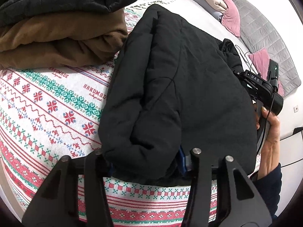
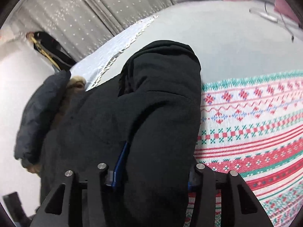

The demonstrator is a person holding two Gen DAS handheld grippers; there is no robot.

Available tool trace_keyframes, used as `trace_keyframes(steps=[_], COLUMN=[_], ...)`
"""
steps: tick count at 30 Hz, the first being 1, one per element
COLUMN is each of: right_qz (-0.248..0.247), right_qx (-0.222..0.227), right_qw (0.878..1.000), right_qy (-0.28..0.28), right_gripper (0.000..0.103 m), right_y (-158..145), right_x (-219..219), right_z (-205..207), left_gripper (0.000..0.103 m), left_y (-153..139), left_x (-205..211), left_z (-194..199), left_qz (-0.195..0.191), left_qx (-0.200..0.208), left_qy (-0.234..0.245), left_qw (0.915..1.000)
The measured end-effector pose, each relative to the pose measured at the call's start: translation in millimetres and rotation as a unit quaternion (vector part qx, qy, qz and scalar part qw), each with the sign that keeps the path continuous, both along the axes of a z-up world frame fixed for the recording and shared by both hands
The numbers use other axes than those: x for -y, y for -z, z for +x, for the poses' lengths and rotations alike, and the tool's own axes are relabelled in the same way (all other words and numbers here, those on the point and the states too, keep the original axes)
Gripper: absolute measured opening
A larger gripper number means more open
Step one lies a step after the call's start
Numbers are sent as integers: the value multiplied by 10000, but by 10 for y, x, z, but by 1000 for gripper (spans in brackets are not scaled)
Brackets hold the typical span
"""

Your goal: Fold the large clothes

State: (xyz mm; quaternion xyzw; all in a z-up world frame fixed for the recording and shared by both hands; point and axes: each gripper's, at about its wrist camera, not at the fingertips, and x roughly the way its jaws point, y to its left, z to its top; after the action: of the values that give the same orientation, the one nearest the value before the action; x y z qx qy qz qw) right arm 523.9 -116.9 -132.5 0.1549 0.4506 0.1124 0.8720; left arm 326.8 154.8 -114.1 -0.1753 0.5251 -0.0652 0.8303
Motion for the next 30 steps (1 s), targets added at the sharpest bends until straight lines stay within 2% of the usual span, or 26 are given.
trace_keyframes(steps=[9,18,30], right_qz=[-670,-965,-1260], right_qx=[334,542,884], right_qw=[9972,9938,9881], right_qy=[7,36,-29], right_gripper=[40,38,34], right_y=[-156,-281,-575], right_x=[-269,-271,-253], right_z=[-98,-442,-649], left_gripper=[42,37,32], left_y=[-75,-206,-383], left_x=[70,176,129], left_z=[-30,-114,-229], left_qz=[149,431,286], left_qx=[100,290,593], left_qy=[-48,-125,-119], left_qw=[9998,9986,9978])
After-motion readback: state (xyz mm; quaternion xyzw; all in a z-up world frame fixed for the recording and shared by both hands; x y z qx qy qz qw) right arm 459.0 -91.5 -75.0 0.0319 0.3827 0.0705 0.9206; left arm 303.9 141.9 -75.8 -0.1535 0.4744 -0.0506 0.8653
